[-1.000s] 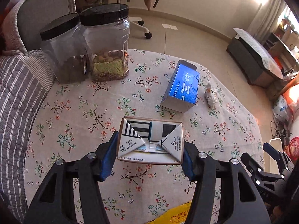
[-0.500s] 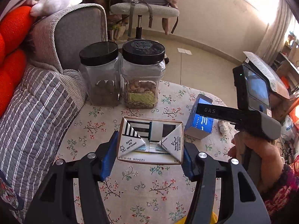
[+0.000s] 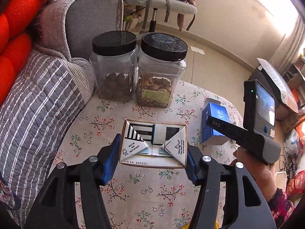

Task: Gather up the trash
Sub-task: 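Grasp the blue biscuit box with the right gripper while the left gripper holds the carton, then carry the carton with the left gripper while the right gripper carries the box to the bin, then open the right gripper over the bin to drop the blue box, then open the left gripper over the bin to drop the milk carton, then move the left tool to the yellow snack packet and close on it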

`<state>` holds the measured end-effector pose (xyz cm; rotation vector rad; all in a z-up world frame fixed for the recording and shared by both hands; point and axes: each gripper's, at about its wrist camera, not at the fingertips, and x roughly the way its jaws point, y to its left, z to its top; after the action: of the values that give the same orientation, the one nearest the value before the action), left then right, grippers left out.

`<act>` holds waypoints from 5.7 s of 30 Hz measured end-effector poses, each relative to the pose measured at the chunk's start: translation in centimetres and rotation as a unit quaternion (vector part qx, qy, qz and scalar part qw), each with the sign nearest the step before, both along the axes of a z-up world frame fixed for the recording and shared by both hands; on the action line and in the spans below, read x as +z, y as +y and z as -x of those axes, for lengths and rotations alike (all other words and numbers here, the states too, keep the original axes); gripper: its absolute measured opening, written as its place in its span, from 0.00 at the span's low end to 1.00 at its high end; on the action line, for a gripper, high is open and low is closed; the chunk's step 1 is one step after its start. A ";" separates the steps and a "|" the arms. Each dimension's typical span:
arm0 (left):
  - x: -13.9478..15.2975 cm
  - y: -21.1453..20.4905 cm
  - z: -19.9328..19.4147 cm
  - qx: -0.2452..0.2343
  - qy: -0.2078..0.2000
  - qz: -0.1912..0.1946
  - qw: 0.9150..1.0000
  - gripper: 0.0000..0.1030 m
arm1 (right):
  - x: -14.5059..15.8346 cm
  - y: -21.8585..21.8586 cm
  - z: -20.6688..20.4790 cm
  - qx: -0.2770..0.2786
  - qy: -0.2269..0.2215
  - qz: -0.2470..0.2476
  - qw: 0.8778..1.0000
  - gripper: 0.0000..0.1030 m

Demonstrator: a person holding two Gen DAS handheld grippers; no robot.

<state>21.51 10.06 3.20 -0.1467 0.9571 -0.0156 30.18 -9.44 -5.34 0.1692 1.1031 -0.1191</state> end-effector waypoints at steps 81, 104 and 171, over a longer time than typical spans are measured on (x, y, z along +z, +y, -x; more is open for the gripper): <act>-0.9 -42.6 15.3 -0.302 -0.035 -0.016 0.952 0.56 | 6.9 -43.8 35.2 -0.389 -0.094 0.113 0.910 0.89; -2.5 -54.8 18.8 -0.392 0.013 0.031 0.919 0.71 | 8.1 -49.8 42.1 -0.485 -0.115 0.132 0.857 0.92; -13.6 -16.1 13.3 -0.495 0.243 -0.186 0.813 0.87 | 3.7 -20.9 20.6 -0.088 -0.043 0.211 0.973 0.93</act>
<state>8.19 -6.02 -10.37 0.7675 1.4407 -0.7853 9.56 -30.34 -1.62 -0.1107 0.9529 -0.4964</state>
